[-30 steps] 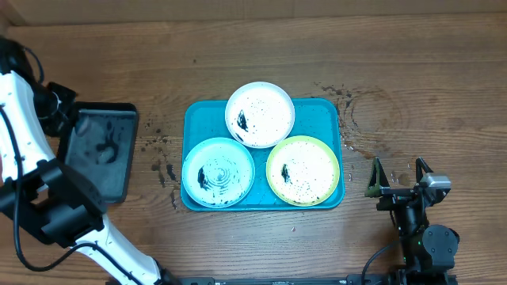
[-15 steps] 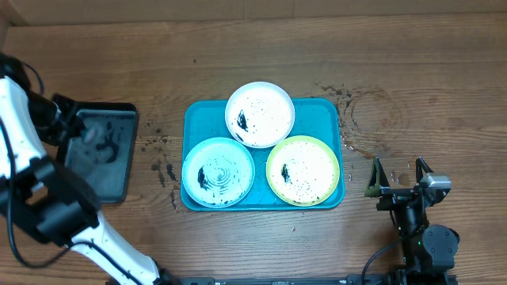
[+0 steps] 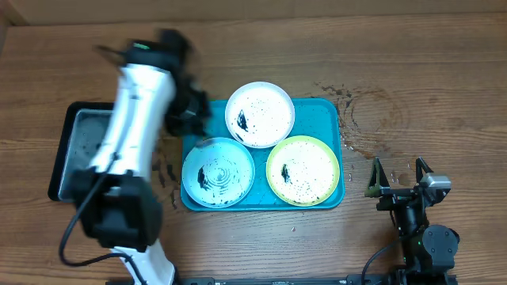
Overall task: Clean dirty plates on tray and stack at the side
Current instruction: 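Move the sponge over the blue-rimmed plate and lower it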
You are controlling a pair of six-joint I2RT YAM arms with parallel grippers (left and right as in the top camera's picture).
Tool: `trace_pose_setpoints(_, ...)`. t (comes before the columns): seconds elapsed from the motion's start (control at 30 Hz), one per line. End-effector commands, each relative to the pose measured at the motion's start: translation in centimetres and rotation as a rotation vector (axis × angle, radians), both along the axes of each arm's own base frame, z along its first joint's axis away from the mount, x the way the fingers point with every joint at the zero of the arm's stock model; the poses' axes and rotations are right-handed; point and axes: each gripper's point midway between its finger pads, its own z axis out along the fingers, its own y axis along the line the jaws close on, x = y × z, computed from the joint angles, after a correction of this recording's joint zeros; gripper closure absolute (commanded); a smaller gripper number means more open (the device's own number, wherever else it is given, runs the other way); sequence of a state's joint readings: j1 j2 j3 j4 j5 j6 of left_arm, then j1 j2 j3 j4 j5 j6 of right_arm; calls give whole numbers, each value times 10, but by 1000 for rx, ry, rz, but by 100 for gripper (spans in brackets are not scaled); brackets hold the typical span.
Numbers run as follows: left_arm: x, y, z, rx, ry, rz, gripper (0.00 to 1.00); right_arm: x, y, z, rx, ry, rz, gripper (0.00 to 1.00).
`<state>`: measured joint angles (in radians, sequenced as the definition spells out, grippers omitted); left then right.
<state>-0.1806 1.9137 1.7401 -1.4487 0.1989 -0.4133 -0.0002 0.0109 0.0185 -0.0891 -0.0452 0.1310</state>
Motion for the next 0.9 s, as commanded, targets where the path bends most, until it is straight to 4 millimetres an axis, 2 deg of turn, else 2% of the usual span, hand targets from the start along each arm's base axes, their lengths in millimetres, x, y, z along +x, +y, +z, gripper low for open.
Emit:
trace_pose_setpoints(0.0,-23,-19,-31,68,36,-137,96,0,-1,-1,8,-5,-5,0)
trace_pose_setpoints(0.07,-28,-32,-49,79,26,-185,96,0,-1,-1,8,-5,-6,0)
trace_pose_setpoints(0.2,-35,-42,-77,108,5,-239,96,0,-1,-1,8,-5,-5,0)
trace_pose_setpoints(0.43,-49,-36,-100,109,43,-225,93,0,-1,-1,8,-5,-5,0)
trace_pose_setpoints(0.57,-44,-35,-110,114,8,-224,93,0,-1,-1,8,-5,-5,0)
trace_pose_setpoints(0.67,-35,-23,-112,174,-22,-183,92,0,-1,-1,8,-5,-5,0)
trace_pose_setpoints(0.73,-33,-21,-112,180,-31,-172,84,0,-1,-1,8,-5,-5,0)
trace_pose_setpoints(0.77,-32,-21,-112,180,-31,-172,72,0,-1,-1,8,-5,-5,0)
trace_pose_setpoints(0.87,-33,-21,-112,180,-29,-175,51,0,-1,-1,8,-5,-5,0)
